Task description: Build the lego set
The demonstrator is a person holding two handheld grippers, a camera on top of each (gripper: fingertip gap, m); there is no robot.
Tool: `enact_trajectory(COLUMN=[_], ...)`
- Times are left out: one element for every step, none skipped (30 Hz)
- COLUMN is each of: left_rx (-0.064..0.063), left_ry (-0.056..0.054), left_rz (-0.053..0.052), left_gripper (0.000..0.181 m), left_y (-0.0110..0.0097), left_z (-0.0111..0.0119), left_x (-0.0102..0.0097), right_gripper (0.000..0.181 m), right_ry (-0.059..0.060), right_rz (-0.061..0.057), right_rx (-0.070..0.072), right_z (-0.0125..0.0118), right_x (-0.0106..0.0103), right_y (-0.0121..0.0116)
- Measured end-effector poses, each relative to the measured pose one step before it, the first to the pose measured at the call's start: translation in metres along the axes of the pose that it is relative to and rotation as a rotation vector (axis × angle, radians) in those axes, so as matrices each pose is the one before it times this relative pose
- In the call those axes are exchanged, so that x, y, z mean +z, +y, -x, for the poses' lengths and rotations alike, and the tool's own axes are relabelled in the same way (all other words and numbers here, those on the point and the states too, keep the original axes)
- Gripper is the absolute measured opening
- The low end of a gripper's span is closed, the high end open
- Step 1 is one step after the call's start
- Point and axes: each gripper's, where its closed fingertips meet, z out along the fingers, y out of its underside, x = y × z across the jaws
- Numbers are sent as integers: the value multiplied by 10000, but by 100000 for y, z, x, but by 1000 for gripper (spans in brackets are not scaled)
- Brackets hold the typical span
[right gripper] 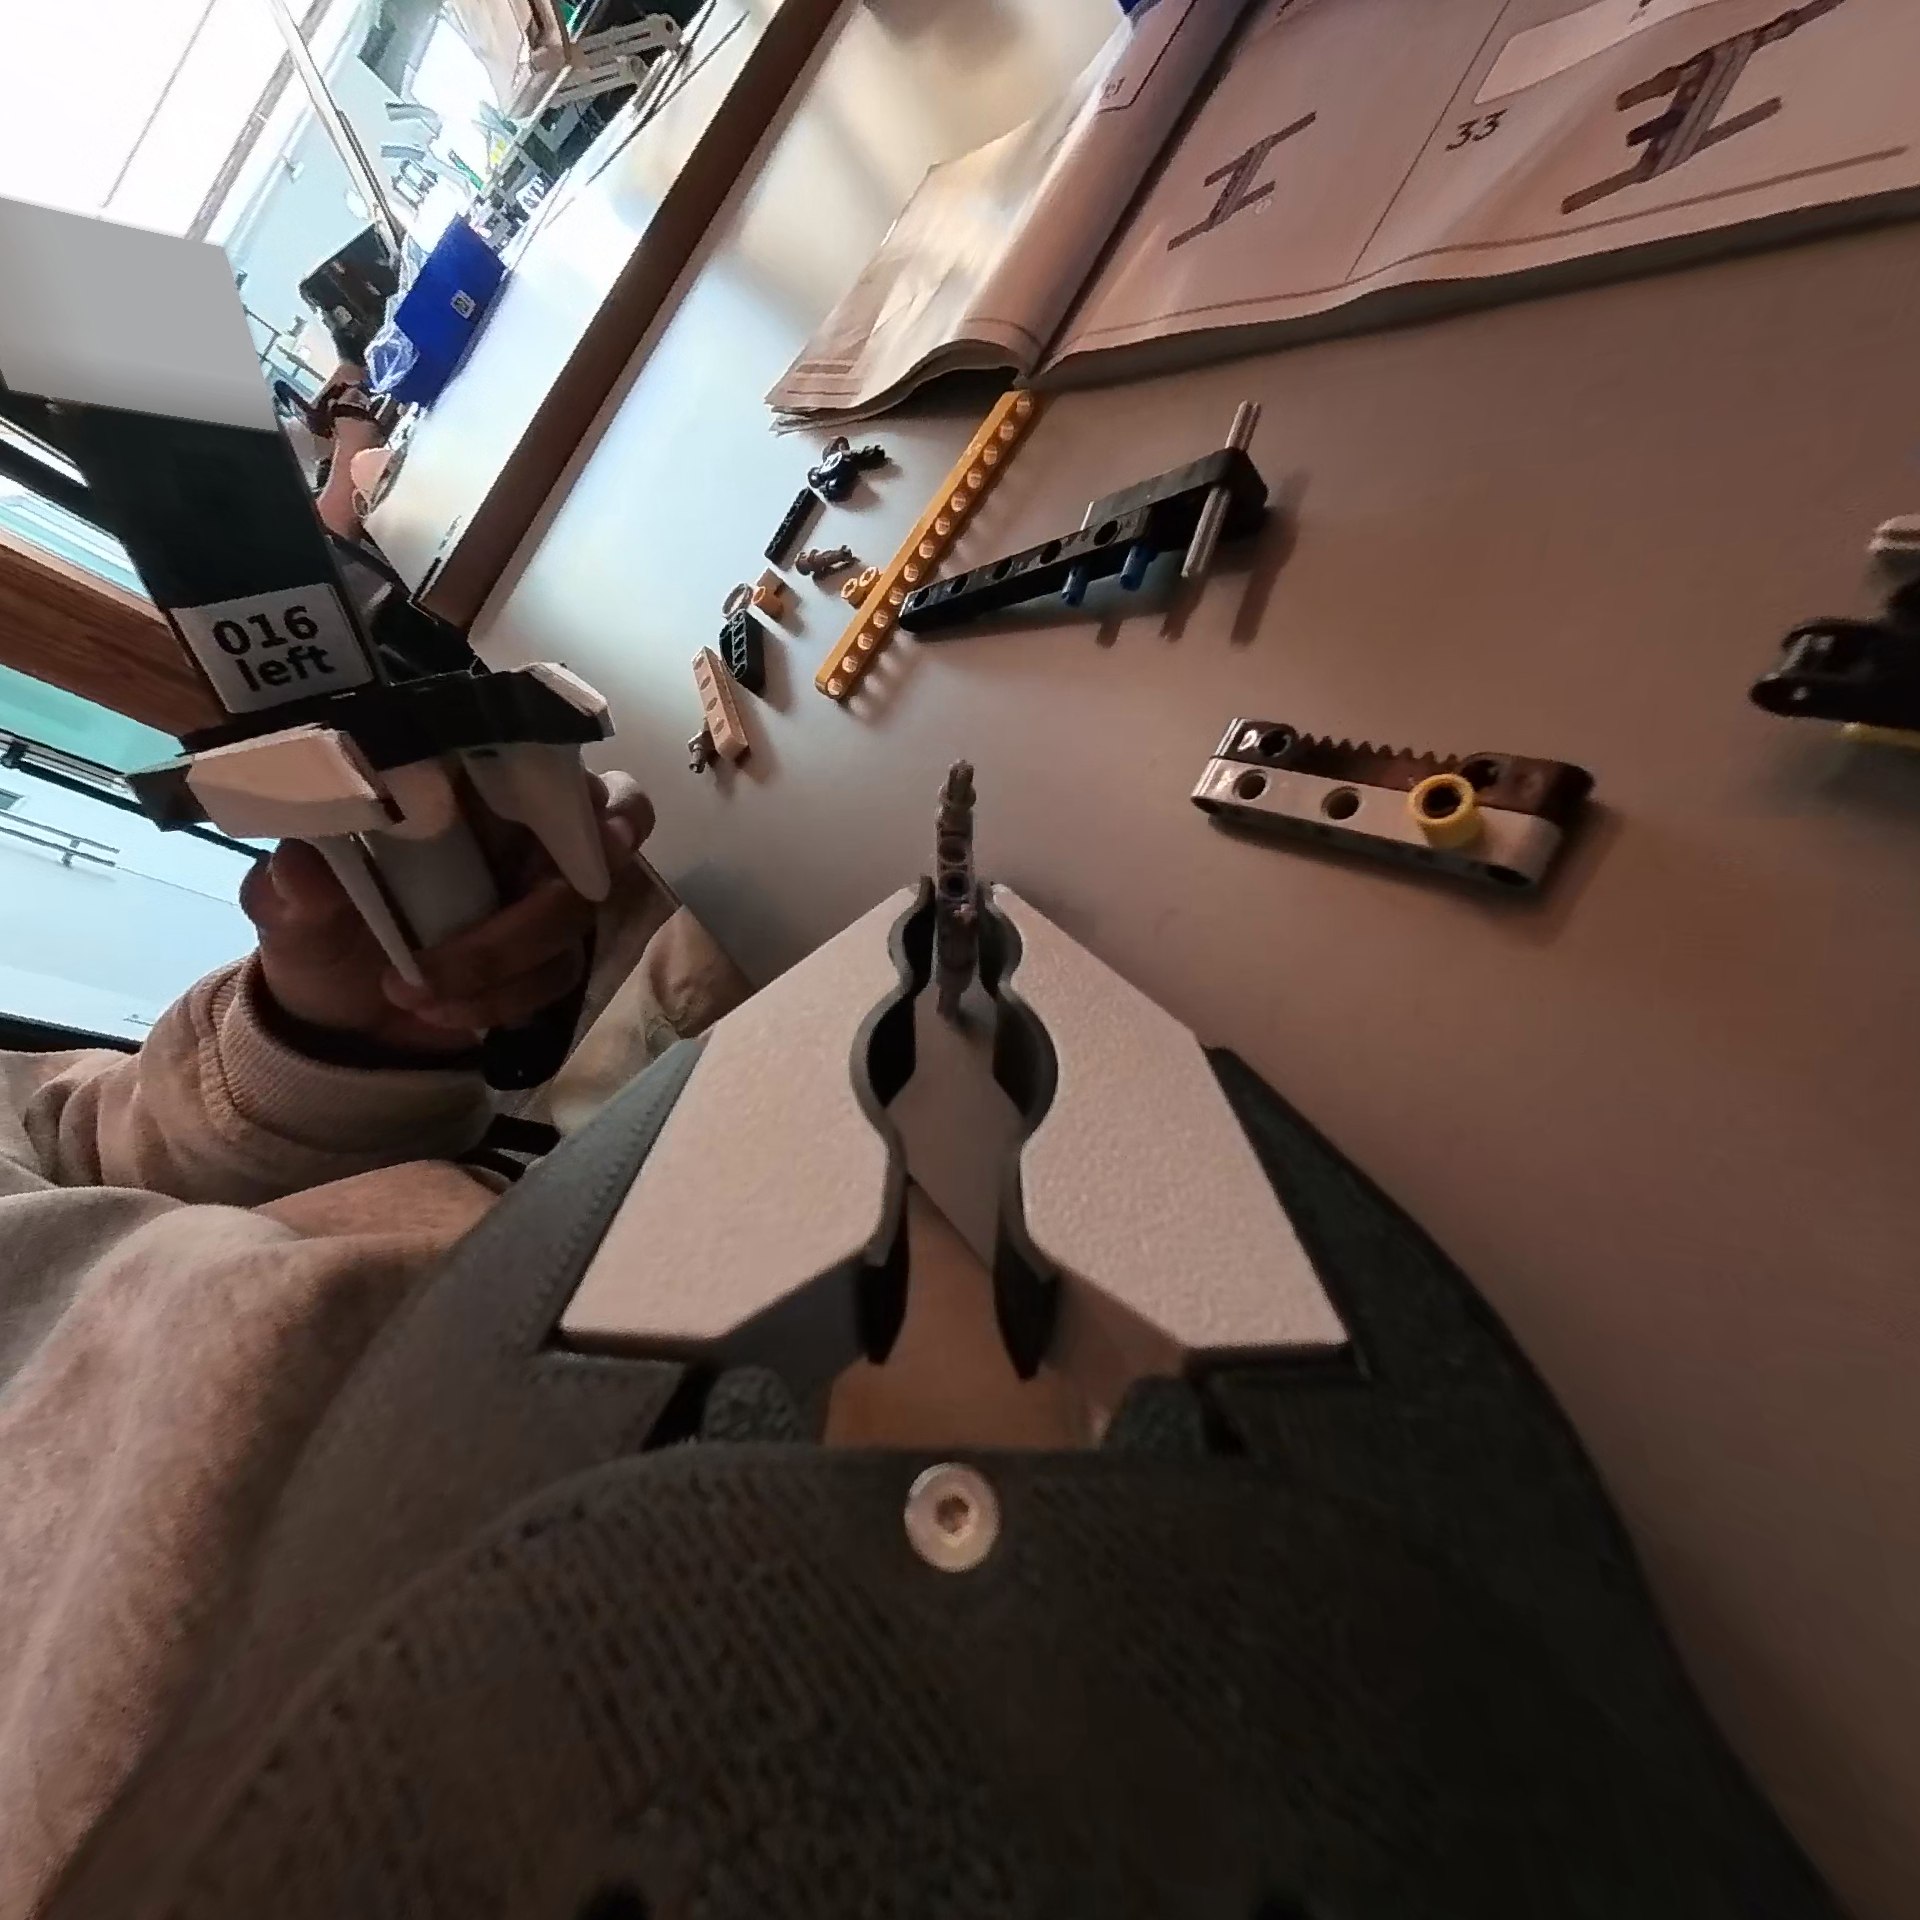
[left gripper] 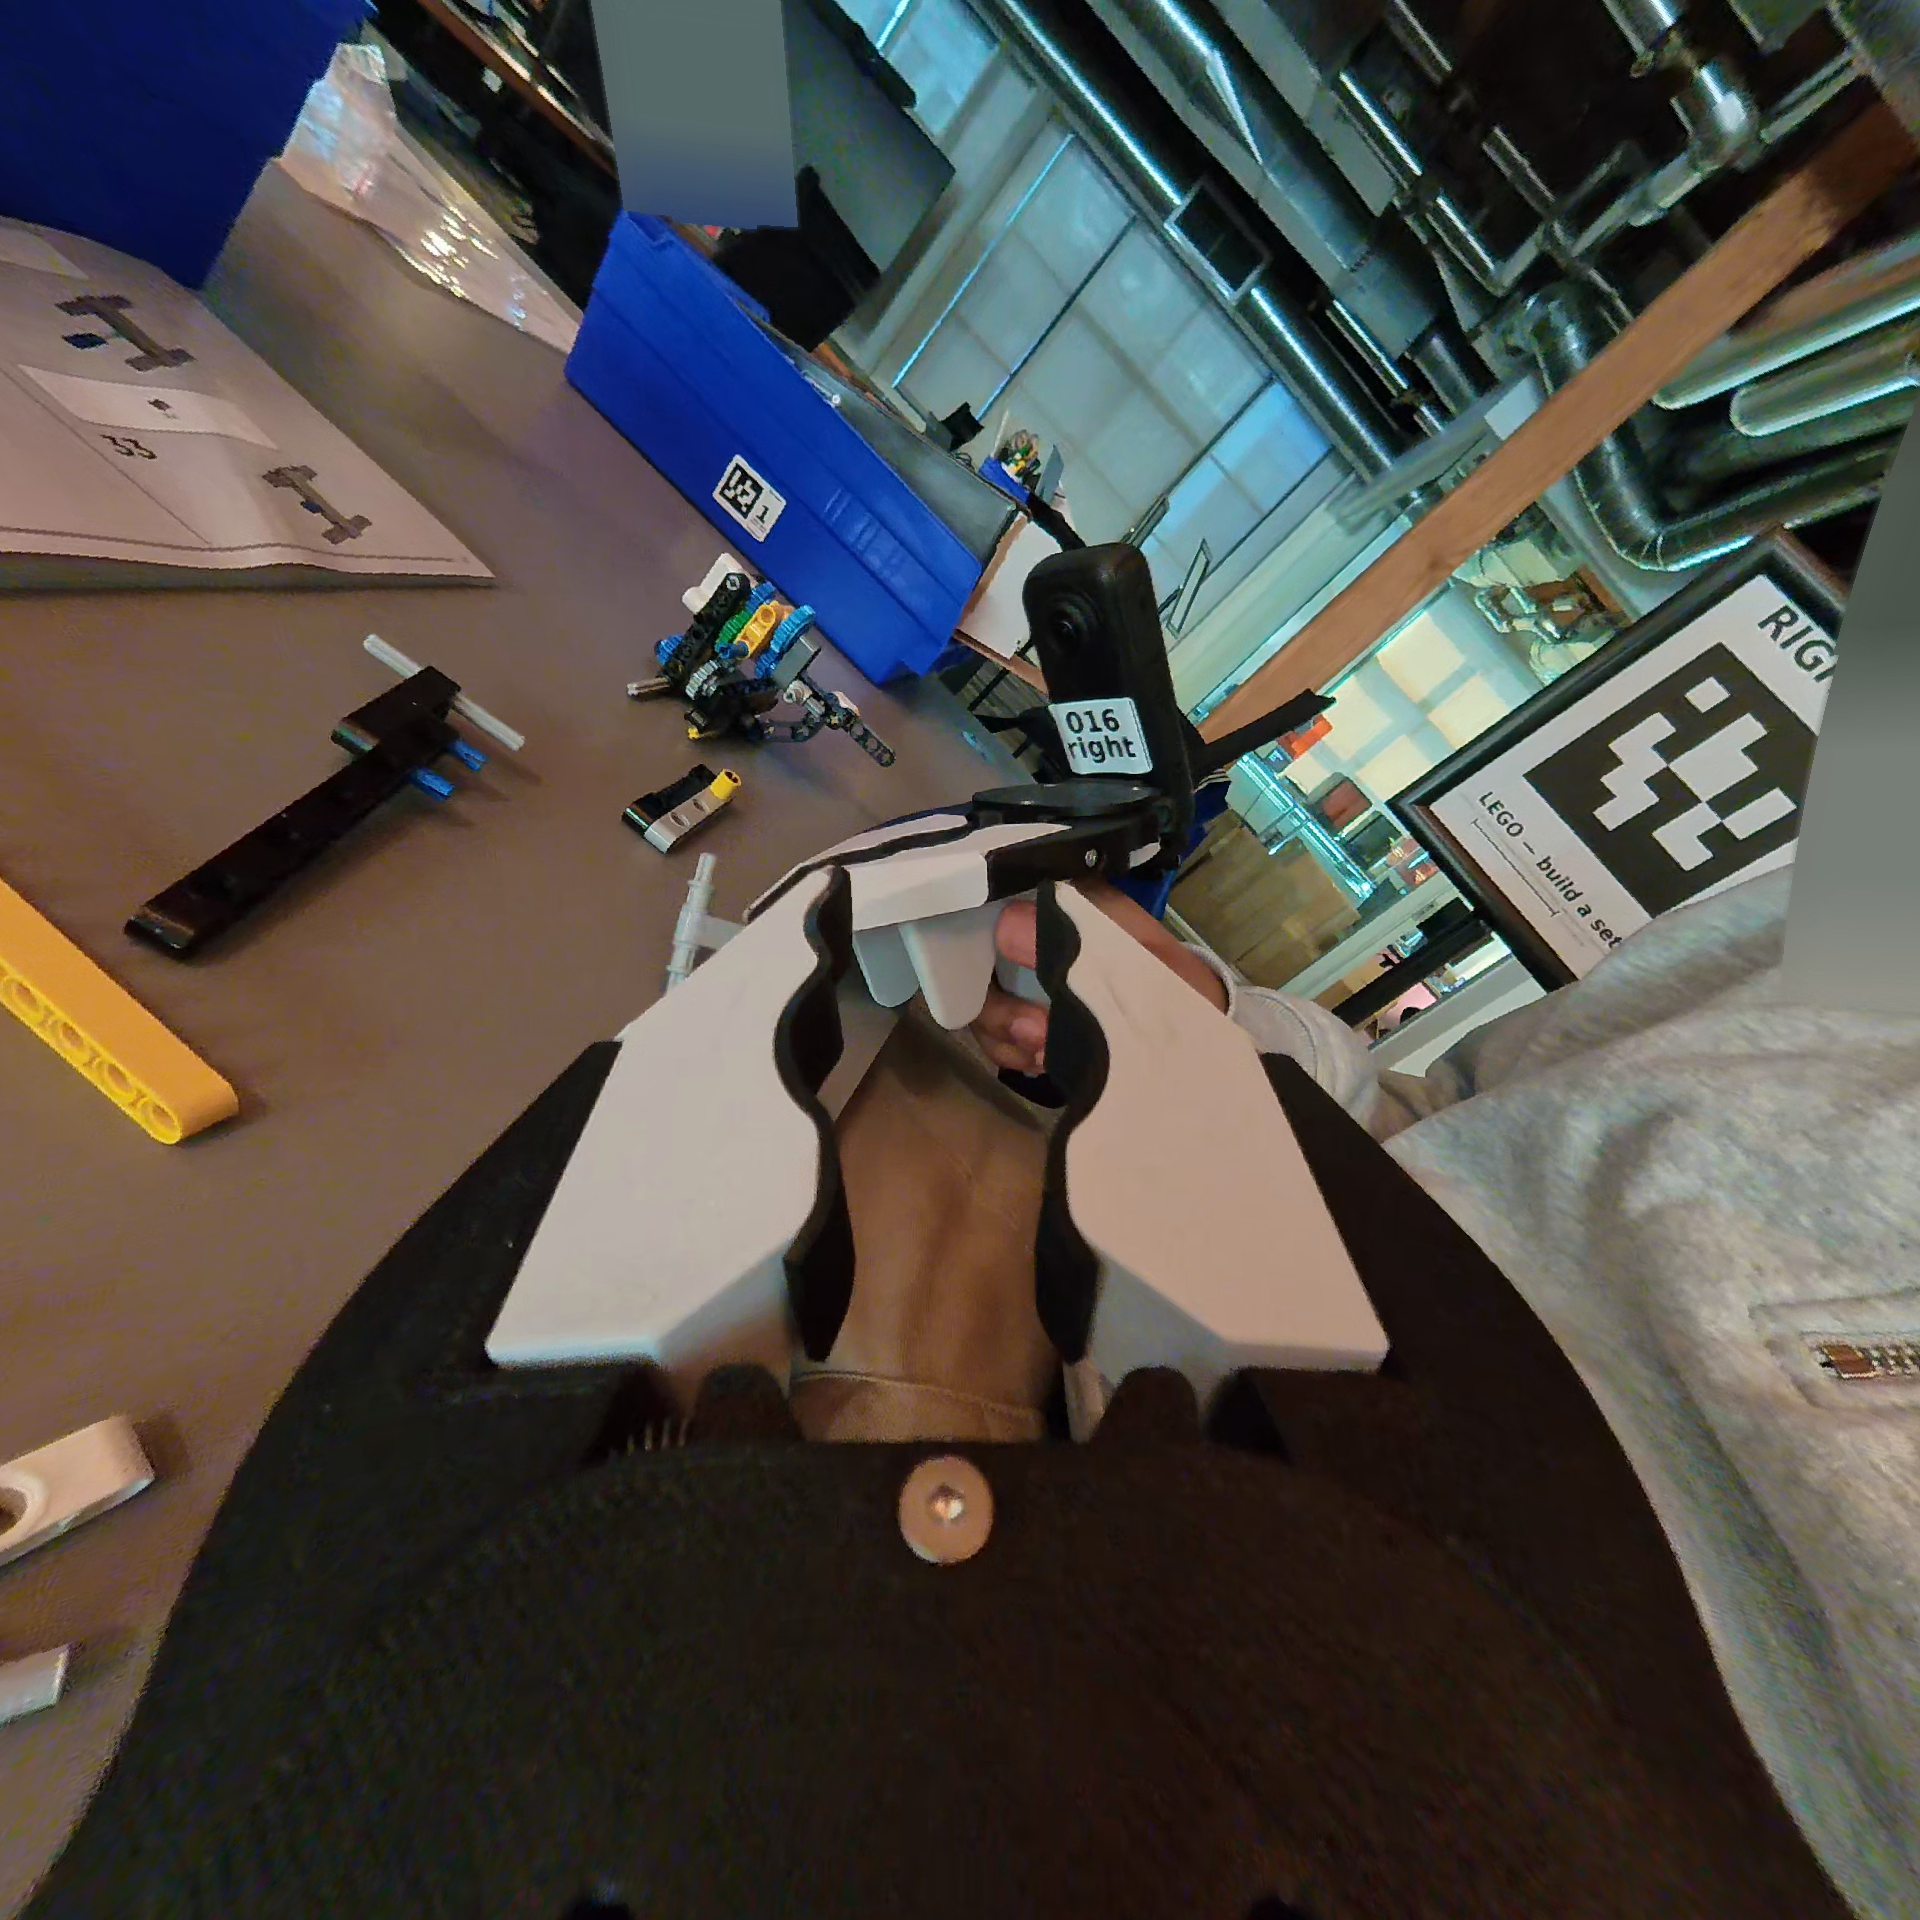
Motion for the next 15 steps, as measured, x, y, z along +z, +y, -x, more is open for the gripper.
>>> enact_trajectory(left_rx=[1,1,1,-2,1,19,40,103,165,211,221,201,207,245,265], left_ry=[-5,-12,-12,-6,-3,7,-27,-120,-257,-409,-511,-523,-538,-506,-473], left_rz=[-2,-3,-6,-8,-4,12,19,8,-24,-90,-148,-141,-40,116,247], left_gripper=[32,32,32,31,31,32,32,31,31,30,30,28,26,26,25], left_y=[-2,-13,-9,-20,-8,-29,-105,-218,-339,-489,-640,-705,-613,-402,-262], left_z=[7,13,19,17,7,9,44,222,454,681,835,834,832,757,705], left_x=[1,-8,-6,-13,-27,-44,-103,-149,-226,-269,-271,-188,-42,176,414], right_gripper=[6,6,6,6,6,6,6,6,7,10,14,17,21,23,25], right_ry=[26,23,21,17,29,35,29,22,9,8,39,54,72,100,128], right_rz=[-5,-3,-13,-17,-22,-46,-49,-33,-29,-45,-36,-24,-13,20,24], right_rx=[-40,-22,-16,1,26,64,87,76,49,27,19,-13,-54,-96,-128], right_z=[-18,-22,-24,-38,-74,-112,-124,-120,-106,-77,-114,-109,-114,-148,-162], right_x=[-7,9,-4,-16,-33,-48,-55,-76,-73,-79,-104,-120,-115,-120,-124], right_y=[-17,-16,-25,-21,-34,-70,-72,-74,-88,-137,-147,-110,-102,-49,-59])
